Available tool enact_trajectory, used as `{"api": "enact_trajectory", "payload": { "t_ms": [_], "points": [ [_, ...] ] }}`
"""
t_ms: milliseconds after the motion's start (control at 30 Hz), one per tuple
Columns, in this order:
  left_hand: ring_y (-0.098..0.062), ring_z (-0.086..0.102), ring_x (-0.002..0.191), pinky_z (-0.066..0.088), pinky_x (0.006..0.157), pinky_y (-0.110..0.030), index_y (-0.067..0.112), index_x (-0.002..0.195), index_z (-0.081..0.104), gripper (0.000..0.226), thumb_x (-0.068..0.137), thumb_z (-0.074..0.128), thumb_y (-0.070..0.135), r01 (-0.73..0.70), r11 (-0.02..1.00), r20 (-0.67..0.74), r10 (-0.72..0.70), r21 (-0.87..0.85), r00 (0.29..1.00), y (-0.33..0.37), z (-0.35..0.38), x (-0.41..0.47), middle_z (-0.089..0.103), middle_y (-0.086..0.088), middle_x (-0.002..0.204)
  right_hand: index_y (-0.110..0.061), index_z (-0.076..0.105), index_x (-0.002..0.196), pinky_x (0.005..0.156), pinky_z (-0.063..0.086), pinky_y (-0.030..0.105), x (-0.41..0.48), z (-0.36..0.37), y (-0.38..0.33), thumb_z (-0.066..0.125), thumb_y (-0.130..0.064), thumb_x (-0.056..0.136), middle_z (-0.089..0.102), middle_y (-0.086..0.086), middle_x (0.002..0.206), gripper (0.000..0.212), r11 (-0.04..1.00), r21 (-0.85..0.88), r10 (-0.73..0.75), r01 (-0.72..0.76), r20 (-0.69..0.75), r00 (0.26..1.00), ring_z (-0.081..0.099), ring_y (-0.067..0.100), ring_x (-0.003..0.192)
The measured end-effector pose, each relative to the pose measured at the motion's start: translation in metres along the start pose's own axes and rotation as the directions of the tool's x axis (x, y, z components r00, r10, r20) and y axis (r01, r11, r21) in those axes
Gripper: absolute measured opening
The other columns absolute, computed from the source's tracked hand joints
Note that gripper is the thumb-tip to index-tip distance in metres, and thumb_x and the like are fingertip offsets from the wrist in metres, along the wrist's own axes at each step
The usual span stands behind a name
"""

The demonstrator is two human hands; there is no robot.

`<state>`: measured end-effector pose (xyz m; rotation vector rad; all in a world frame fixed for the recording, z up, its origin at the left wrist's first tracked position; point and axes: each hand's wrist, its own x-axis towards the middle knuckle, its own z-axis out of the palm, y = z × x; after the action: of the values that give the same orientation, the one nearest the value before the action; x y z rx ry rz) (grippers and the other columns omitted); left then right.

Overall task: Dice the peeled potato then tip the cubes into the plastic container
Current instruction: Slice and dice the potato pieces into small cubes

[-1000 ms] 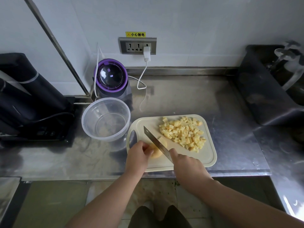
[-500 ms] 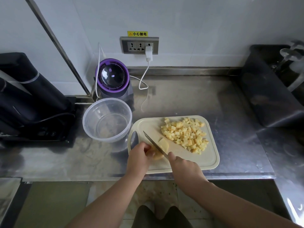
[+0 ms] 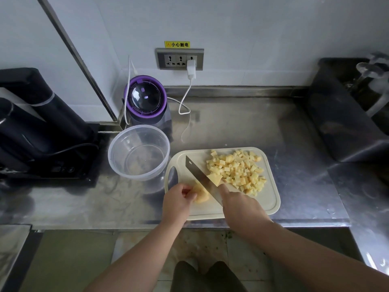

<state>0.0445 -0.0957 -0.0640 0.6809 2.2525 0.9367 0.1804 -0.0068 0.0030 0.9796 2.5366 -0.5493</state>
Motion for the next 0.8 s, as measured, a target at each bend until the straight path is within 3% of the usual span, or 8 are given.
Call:
{"api": "enact_trajectory", "payload": {
  "t_ms": [100,333,467,600,800],
  "points": [
    [-0.017,0.065,0.1,0.05,0.096,-0.035,0.012,0.109,0.066,0.023,0.088,0.066,0.023,-0.007,1.0,-0.025,0.007,-0.002,1.0,0.001,0.002,-0.001,0.07,0.001,0.104,-0.023,0.028,0.132,0.05,0.041,0.018,-0.005,0.002,-0.002,0.051,-0.004,0.095,0.046,-0.005,0.075,0.048,1.0,-0.015,-0.024,0.024,0.015,1.0,0.052,0.009,0.061],
    [-0.017,0.065,0.098,0.051,0.094,-0.037,0.014,0.104,0.066,0.018,0.088,0.067,0.022,0.006,1.0,-0.016,-0.006,-0.029,1.0,0.002,0.001,-0.001,0.07,0.002,0.1,-0.021,0.025,0.137,0.051,0.038,0.016,-0.011,0.002,-0.006,0.051,-0.007,0.097,0.043,-0.006,0.075,0.05,0.998,-0.05,-0.038,0.04,0.038,0.999,0.049,0.008,0.062],
    [-0.016,0.064,0.097,0.053,0.092,-0.037,0.014,0.103,0.066,0.017,0.088,0.066,0.023,0.001,1.0,-0.007,-0.001,-0.025,1.0,0.002,0.001,0.0,0.069,0.003,0.1,-0.018,0.025,0.137,0.056,0.045,0.022,-0.012,0.003,-0.009,0.05,-0.005,0.096,0.046,-0.004,0.077,0.05,0.996,-0.076,-0.048,0.052,0.054,0.997,0.055,0.011,0.068],
    [-0.015,0.065,0.096,0.051,0.093,-0.032,0.014,0.102,0.066,0.017,0.088,0.068,0.022,-0.014,1.0,-0.002,0.014,-0.002,1.0,0.001,0.0,0.002,0.07,0.003,0.099,-0.017,0.024,0.14,0.05,0.038,0.017,-0.008,0.003,-0.009,0.051,-0.006,0.097,0.043,-0.005,0.074,0.052,0.994,-0.075,-0.07,0.076,0.079,0.994,0.049,0.009,0.062],
    [-0.013,0.064,0.089,0.05,0.081,-0.025,0.016,0.096,0.066,0.006,0.09,0.064,0.017,-0.031,0.999,-0.006,0.031,-0.014,1.0,0.0,0.002,0.002,0.066,0.008,0.089,-0.017,0.027,0.14,0.067,0.052,0.027,0.01,0.011,-0.012,0.053,-0.008,0.097,0.058,0.002,0.096,0.051,0.994,-0.086,-0.06,0.069,0.106,0.993,0.06,0.014,0.076]
  ]
}}
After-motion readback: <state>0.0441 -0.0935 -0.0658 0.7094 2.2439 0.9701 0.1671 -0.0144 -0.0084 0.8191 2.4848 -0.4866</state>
